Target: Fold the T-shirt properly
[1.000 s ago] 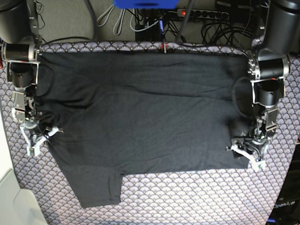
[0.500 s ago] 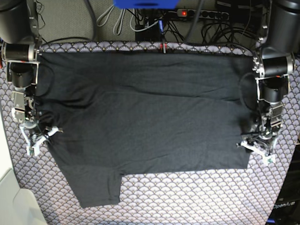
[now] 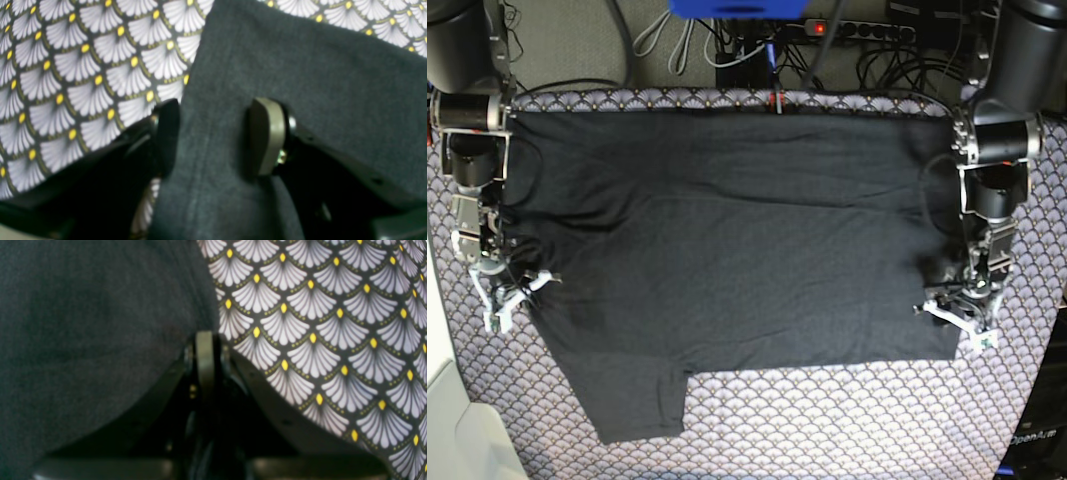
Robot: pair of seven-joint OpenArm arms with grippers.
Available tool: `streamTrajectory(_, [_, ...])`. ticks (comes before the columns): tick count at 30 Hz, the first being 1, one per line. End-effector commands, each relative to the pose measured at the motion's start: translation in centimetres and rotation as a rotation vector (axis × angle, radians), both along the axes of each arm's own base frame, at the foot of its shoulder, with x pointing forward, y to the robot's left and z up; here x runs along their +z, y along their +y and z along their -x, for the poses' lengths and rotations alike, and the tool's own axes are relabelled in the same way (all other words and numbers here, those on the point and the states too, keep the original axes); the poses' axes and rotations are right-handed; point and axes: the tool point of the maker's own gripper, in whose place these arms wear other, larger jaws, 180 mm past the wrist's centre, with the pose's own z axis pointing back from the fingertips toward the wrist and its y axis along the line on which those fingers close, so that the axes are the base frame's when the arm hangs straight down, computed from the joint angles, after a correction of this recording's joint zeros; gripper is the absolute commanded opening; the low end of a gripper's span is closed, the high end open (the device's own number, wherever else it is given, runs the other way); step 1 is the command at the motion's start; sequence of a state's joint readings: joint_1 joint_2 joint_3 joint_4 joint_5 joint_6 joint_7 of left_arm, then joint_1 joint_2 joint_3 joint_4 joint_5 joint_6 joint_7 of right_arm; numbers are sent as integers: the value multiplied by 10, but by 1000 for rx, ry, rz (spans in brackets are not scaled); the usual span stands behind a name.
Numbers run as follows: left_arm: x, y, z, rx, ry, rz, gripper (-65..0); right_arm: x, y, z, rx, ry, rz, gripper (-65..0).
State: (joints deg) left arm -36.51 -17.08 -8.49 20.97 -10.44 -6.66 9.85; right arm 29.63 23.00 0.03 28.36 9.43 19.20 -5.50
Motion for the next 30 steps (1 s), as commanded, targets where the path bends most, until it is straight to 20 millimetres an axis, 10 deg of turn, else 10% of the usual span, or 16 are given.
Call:
streamTrajectory(1, [25,8,-16,3,-68,-17,-318,-3,-11,5,-10,53,30,-650])
streamTrajectory(10, [14,12,-6,8,-43,-22,-344,-3,-11,5,-10,53,30,-650])
streamTrajectory(18, [0,13,6,9,-13,-22,-642,-2,-11,4,-10,52,30,-650])
streamTrajectory(30, [30,4,-7,-33,-25,-29,-646,30,2,1,66,-36,93,-650])
